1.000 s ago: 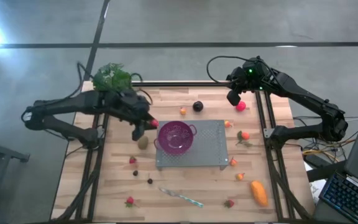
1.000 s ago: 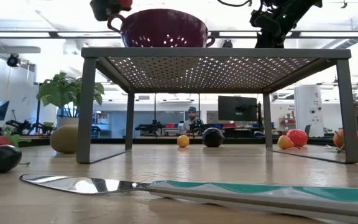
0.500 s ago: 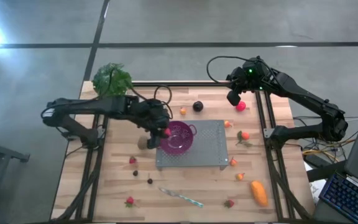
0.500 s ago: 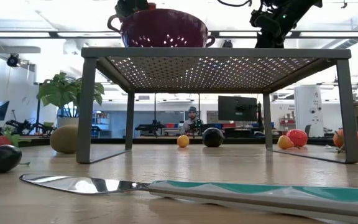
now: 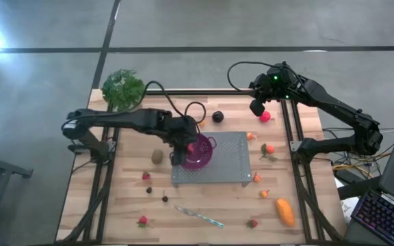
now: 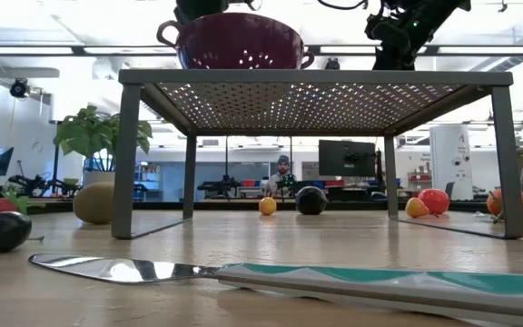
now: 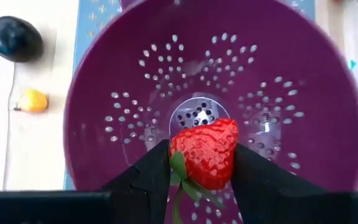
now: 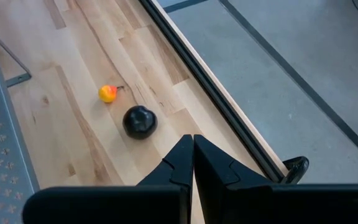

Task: Pick & Place Fruit
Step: Put the strawberry into the purple strainer bowl, then put the blackberry into the purple strainer bowl

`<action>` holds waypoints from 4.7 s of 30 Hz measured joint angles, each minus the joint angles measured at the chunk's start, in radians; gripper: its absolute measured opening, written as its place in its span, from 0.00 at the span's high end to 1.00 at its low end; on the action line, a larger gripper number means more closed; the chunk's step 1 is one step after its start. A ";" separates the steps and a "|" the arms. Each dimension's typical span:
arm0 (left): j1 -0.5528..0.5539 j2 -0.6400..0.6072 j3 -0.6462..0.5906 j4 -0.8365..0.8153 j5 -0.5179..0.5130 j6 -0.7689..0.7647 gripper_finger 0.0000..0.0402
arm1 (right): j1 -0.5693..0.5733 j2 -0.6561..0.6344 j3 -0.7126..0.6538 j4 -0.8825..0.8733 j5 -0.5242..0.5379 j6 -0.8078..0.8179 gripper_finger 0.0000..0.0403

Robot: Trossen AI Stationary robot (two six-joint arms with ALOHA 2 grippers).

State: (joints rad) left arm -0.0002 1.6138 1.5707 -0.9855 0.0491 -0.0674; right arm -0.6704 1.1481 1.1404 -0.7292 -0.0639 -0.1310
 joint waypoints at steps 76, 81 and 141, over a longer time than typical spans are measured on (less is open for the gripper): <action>-0.061 -0.596 -0.470 0.133 -0.288 -0.217 0.48 | 0.000 0.000 0.000 -0.024 0.001 -0.008 0.98; -0.062 -0.642 -0.523 0.131 -0.287 -0.245 0.48 | 0.000 0.000 0.000 -0.024 0.001 -0.010 0.98; -0.353 -0.648 -0.858 0.118 -0.138 -0.888 0.49 | 0.000 0.000 0.000 -0.052 0.003 -0.011 0.98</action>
State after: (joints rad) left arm -0.3529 0.9659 0.7132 -0.8673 -0.0890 -0.9549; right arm -0.6707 1.1481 1.1404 -0.7811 -0.0605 -0.1417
